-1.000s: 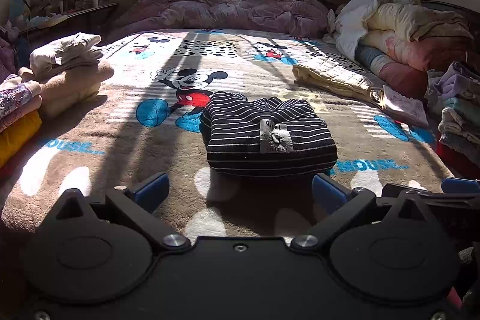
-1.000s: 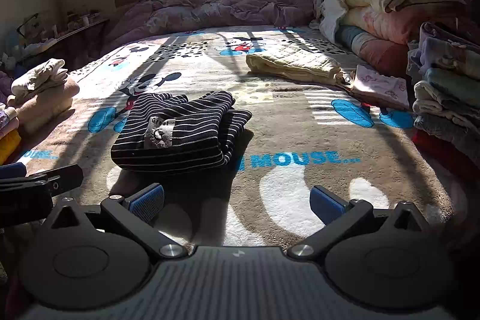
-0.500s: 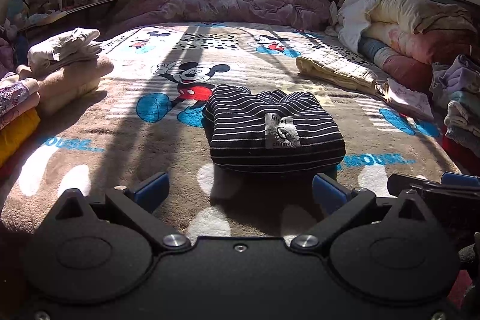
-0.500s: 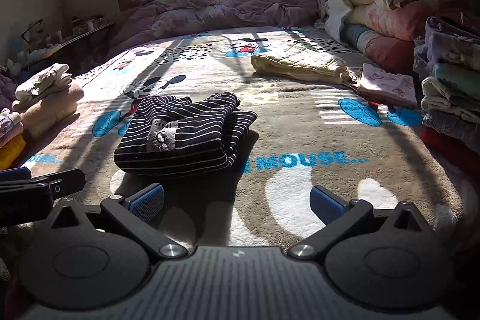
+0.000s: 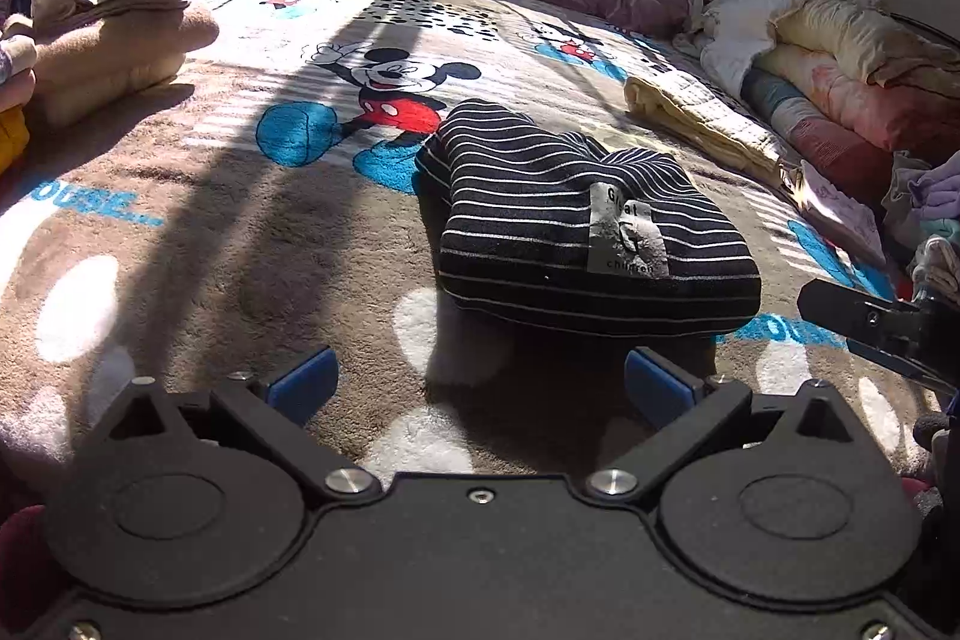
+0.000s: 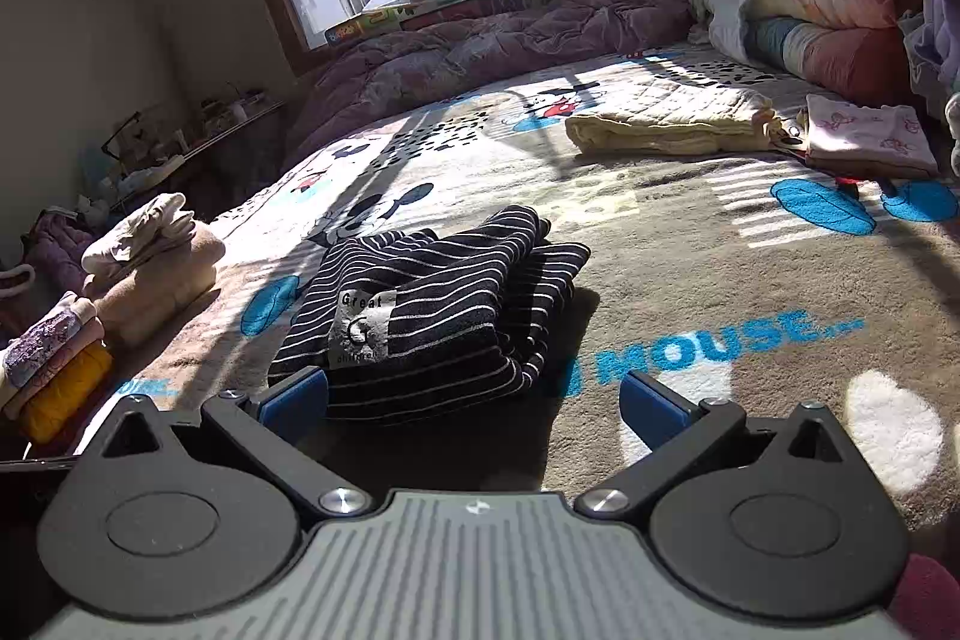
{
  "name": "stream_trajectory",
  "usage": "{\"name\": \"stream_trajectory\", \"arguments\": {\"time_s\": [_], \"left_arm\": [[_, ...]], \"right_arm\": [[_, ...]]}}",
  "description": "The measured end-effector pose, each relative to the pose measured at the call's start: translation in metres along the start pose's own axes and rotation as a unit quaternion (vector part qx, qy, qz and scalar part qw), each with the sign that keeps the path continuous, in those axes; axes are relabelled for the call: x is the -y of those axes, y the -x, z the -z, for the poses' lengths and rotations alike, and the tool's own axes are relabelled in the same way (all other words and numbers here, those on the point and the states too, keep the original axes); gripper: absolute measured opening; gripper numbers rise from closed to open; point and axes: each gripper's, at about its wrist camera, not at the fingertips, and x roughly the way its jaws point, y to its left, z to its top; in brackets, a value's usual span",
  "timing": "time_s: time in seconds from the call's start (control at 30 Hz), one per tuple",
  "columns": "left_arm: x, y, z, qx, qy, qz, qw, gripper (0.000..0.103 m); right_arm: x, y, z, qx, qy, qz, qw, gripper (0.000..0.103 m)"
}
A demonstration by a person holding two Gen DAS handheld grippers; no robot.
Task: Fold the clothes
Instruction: 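Close the left gripper on the striped garment while the right gripper grasps it too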
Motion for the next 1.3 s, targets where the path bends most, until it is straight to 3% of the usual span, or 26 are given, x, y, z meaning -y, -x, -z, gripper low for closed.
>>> {"name": "stream_trajectory", "arguments": {"time_s": [0.07,0.2,0.33,0.5,0.73,0.87,0.93,1.0,1.03,1.1,1.2,1.3], "left_arm": [[-0.008,-0.007,-0.003,0.018,0.017,0.007,0.9997,0.103],[-0.019,-0.033,-0.016,-0.025,0.03,0.031,0.9988,0.103],[-0.027,-0.053,-0.037,-0.022,0.022,0.04,0.9987,0.103],[-0.029,-0.089,-0.077,-0.016,0.017,0.068,0.9974,0.102],[-0.03,-0.135,-0.108,-0.01,0.02,0.103,0.9944,0.095],[-0.031,-0.151,-0.108,-0.014,0.022,0.116,0.9929,0.069],[-0.029,-0.156,-0.107,-0.015,0.017,0.116,0.993,0.067],[-0.024,-0.158,-0.105,-0.017,0.007,0.114,0.9933,0.04],[-0.022,-0.158,-0.104,-0.018,0.001,0.112,0.9935,0.034],[-0.016,-0.157,-0.102,-0.019,-0.015,0.104,0.9943,0.027],[-0.008,-0.151,-0.1,-0.016,-0.032,0.088,0.9955,0.013],[-0.001,-0.14,-0.098,-0.003,-0.047,0.086,0.9952,0.01]], "right_arm": [[0.004,-0.016,-0.008,0.006,-0.011,-0.012,1.0,0.102],[0.017,-0.047,-0.02,0.011,-0.041,-0.048,0.998,0.102],[0.029,-0.082,-0.04,0.021,-0.064,-0.095,0.993,0.1],[0.039,-0.115,-0.047,0.013,-0.047,-0.104,0.993,0.079],[0.056,-0.147,-0.049,-0.003,-0.03,-0.11,0.993,0.076],[0.064,-0.156,-0.047,-0.005,-0.048,-0.118,0.992,0.075],[0.061,-0.158,-0.045,-0.003,-0.041,-0.128,0.991,0.069],[0.056,-0.16,-0.042,-0.005,-0.032,-0.134,0.99,0.067],[0.054,-0.161,-0.04,-0.007,-0.028,-0.137,0.99,0.058],[0.051,-0.163,-0.037,-0.007,-0.02,-0.14,0.99,0.048],[0.051,-0.165,-0.04,-0.001,-0.02,-0.143,0.99,0.043],[0.05,-0.161,-0.039,0.01,-0.017,-0.15,0.989,0.026]]}}
